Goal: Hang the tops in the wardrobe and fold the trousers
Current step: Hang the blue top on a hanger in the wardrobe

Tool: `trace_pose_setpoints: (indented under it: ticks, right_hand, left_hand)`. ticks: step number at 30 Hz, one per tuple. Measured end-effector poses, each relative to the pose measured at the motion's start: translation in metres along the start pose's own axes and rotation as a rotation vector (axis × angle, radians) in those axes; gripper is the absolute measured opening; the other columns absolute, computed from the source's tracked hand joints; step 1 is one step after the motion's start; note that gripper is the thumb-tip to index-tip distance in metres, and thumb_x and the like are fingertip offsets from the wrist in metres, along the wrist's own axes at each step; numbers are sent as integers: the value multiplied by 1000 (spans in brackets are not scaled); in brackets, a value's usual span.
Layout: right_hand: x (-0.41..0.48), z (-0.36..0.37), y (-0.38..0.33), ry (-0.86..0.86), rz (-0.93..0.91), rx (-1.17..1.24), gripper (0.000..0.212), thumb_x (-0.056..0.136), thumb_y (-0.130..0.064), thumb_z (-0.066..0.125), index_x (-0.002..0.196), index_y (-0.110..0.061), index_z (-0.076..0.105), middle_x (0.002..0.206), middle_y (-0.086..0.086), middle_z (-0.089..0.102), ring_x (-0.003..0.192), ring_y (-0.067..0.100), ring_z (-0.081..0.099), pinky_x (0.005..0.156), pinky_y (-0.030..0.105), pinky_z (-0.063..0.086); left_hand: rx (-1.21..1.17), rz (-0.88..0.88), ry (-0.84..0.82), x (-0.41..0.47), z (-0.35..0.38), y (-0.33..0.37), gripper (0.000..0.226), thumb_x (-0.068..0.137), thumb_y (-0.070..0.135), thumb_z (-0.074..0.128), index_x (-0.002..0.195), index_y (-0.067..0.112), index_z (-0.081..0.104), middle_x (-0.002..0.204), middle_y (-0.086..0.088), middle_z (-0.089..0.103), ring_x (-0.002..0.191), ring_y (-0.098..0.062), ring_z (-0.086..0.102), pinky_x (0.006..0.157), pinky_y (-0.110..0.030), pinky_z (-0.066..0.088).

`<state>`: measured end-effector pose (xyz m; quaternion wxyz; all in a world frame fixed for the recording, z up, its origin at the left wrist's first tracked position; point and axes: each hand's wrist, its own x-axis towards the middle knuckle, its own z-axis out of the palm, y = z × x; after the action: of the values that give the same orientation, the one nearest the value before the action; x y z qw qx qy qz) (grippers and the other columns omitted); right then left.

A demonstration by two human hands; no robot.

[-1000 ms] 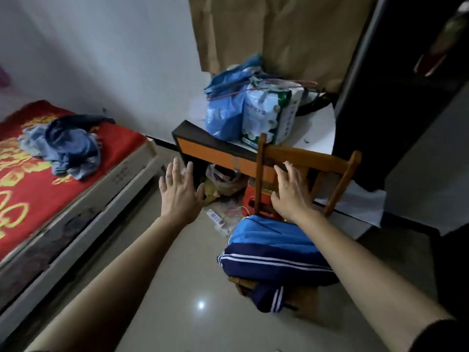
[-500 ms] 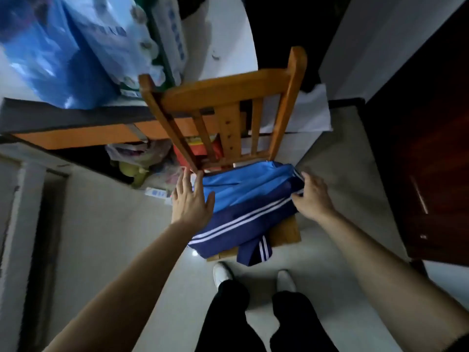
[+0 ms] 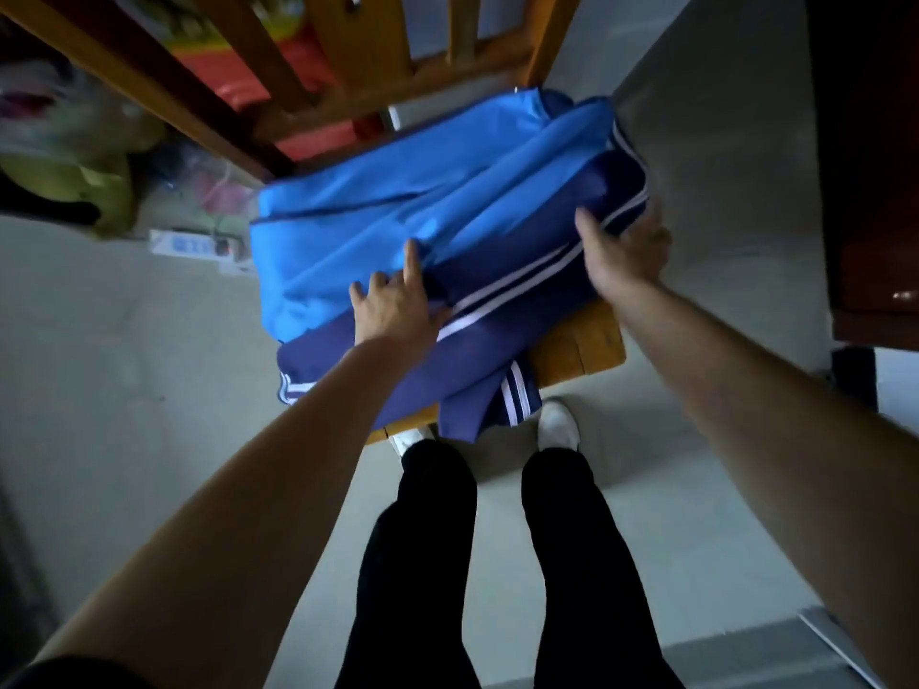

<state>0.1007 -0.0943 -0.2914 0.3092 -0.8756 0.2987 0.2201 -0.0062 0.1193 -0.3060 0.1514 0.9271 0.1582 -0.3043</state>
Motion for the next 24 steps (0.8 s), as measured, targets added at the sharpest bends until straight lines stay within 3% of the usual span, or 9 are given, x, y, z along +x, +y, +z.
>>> trace_pose_setpoints:
  ticks: [3, 6, 8, 10, 14, 16, 18, 21, 24]
  right_hand:
    - [31, 12, -27, 67, -78, 65, 102, 84, -63, 63, 159, -23, 6, 161, 14, 21, 145, 31, 30, 114, 43, 32]
    - [51, 26, -41, -15, -149, 114, 101, 90, -39, 67, 158, -20, -5, 158, 8, 34, 139, 23, 42, 108, 28, 34]
    - [44, 26, -36, -50, -189, 113, 94, 89, -22, 65, 159, -15, 3, 155, 6, 38, 138, 20, 43, 106, 20, 32]
    - [24, 23, -11, -76, -338, -62, 79, 85, -19, 63, 154, -11, 26, 152, 11, 42, 132, 28, 49, 110, 29, 38]
    - [-33, 15, 62, -426, -587, -379, 78, 81, -14, 63, 152, -26, 34, 163, 8, 23, 121, 39, 57, 99, 35, 48]
    - [-56, 14, 93, -520, -501, -346, 72, 79, -17, 64, 146, -28, 40, 141, 5, 54, 114, 35, 61, 84, 21, 43]
    - [-70, 14, 109, -615, -263, -124, 56, 76, -35, 70, 129, -29, 53, 112, -3, 69, 106, 26, 66, 80, 26, 46]
    - [-72, 22, 98, -656, 141, 408, 76, 72, -73, 66, 136, -33, 54, 132, -9, 63, 121, 16, 61, 98, 33, 51]
    - [-58, 29, 84, -564, 285, 409, 77, 77, -74, 63, 140, -32, 51, 131, -11, 60, 117, 13, 58, 98, 36, 49]
  left_hand:
    - [3, 14, 80, 6, 24, -3, 83, 91, 49, 57, 154, 20, 11, 114, -15, 65, 120, -31, 47, 102, -45, 28]
    - [-36, 51, 155, 9, 36, -11, 81, 92, 48, 56, 155, 21, 13, 111, -12, 64, 119, -31, 47, 104, -47, 24]
    - [-67, 64, 177, 8, 38, -17, 80, 91, 49, 57, 155, 24, 17, 108, -9, 64, 116, -30, 49, 104, -46, 24]
    - [-86, 71, 170, 7, 37, -20, 79, 90, 50, 58, 154, 25, 20, 107, -9, 65, 114, -30, 50, 103, -44, 24]
    - [-71, 93, 195, -3, 38, -27, 78, 86, 53, 61, 151, 25, 29, 110, -8, 67, 112, -32, 52, 102, -43, 25]
    - [-66, 115, 204, -11, 44, -29, 73, 84, 51, 63, 147, 25, 37, 108, -8, 68, 108, -33, 54, 101, -44, 26]
    - [-64, 125, 218, -21, 51, -30, 64, 84, 47, 65, 141, 26, 46, 106, -7, 69, 106, -33, 55, 99, -43, 28]
    - [-80, 111, 212, -34, 56, -34, 51, 83, 43, 67, 129, 24, 54, 105, -6, 69, 106, -33, 54, 98, -42, 30]
    - [-55, 66, 173, -39, 57, -37, 49, 83, 45, 66, 121, 17, 55, 107, -8, 67, 108, -33, 52, 96, -42, 30]
